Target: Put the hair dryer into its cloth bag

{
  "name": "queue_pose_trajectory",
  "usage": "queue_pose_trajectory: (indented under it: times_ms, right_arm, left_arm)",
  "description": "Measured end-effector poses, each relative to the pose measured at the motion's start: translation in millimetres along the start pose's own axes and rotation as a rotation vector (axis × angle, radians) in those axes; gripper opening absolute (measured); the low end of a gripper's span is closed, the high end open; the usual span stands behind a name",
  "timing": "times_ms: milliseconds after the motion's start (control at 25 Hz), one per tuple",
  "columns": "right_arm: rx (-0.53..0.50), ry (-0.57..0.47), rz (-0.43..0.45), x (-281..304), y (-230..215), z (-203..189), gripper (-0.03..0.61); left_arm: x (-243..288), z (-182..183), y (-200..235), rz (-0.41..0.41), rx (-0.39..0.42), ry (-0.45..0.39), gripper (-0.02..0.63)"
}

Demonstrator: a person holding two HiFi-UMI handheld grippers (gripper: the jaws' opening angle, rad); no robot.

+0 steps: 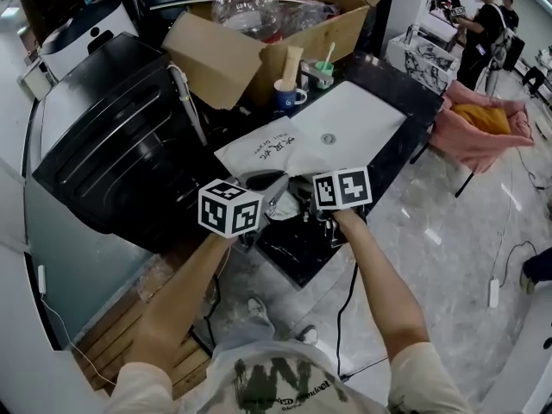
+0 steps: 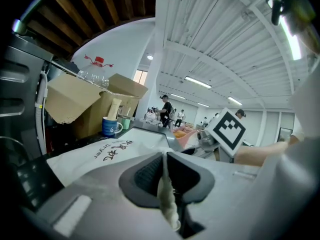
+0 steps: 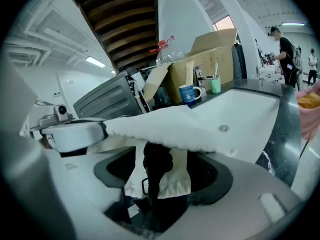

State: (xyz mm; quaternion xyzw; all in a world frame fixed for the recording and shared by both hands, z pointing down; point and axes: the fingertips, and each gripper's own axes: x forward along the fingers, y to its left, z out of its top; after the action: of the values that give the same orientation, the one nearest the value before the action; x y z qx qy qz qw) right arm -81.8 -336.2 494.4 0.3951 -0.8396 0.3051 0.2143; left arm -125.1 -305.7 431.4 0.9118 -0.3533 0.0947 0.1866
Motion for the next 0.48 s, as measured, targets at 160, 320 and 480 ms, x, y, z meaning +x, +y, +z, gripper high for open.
queue_pose_trajectory:
  times_ms: [160, 320, 480]
  right_arm:
    - [-0.029, -0.011, -0.005, -15, 2, -1, 0.303]
    - [-0.062, -0.02, -0.015, -27, 3, -5, 0.255]
    - [-0.088, -0.035, -0.025, -40, 4, -6, 0.214]
  left_arm:
    - [2, -4, -2, 0.021, 0.017, 0.018, 0.04]
    - [3, -7, -4, 0.047, 0.017, 0.02, 0.064]
    - [2, -5, -8, 0.072, 0.02, 0.009, 0.112]
